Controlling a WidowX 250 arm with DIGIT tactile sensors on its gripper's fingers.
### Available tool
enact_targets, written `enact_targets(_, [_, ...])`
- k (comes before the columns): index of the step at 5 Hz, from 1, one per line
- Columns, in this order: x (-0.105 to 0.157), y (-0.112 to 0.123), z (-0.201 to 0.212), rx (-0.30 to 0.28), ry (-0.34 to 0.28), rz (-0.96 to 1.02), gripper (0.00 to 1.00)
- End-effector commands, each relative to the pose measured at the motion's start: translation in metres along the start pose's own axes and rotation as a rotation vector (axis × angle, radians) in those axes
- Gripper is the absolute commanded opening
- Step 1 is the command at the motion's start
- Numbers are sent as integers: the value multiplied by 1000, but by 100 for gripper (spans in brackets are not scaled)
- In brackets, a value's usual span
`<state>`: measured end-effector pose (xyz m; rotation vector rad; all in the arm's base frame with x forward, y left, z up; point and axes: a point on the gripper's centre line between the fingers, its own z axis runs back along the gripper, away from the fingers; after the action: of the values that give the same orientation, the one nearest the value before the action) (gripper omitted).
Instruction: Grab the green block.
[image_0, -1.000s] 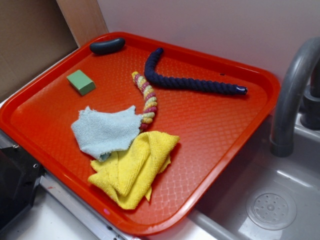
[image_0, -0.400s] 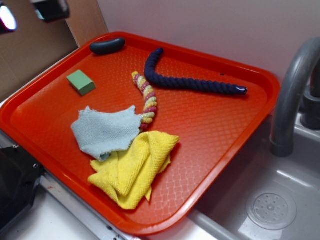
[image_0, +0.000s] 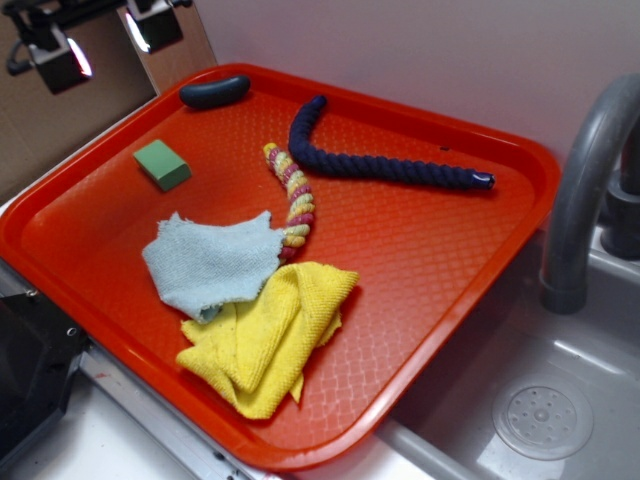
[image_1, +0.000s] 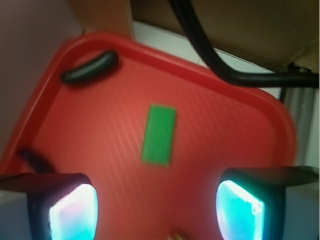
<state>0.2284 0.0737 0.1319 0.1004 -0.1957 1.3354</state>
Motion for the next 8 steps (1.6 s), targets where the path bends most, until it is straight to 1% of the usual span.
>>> enact_targets(1, [25, 5, -34, 37, -62, 125, 100])
enact_targets(2, [23, 5, -54, 66, -96, 93, 100])
enact_targets(3, [25, 8, -68, 75, -113, 78, 100])
enact_targets(4, [20, 18, -81, 98, -126, 43, 100])
enact_targets(5, [12, 30, -89, 100, -136, 21, 100])
enact_targets(6, [5, 38, -107, 95, -171, 7, 100])
enact_targets(7, [0, 40, -118, 63, -203, -7, 100])
enact_targets(8, [-7, 42, -121, 46, -180, -34, 100])
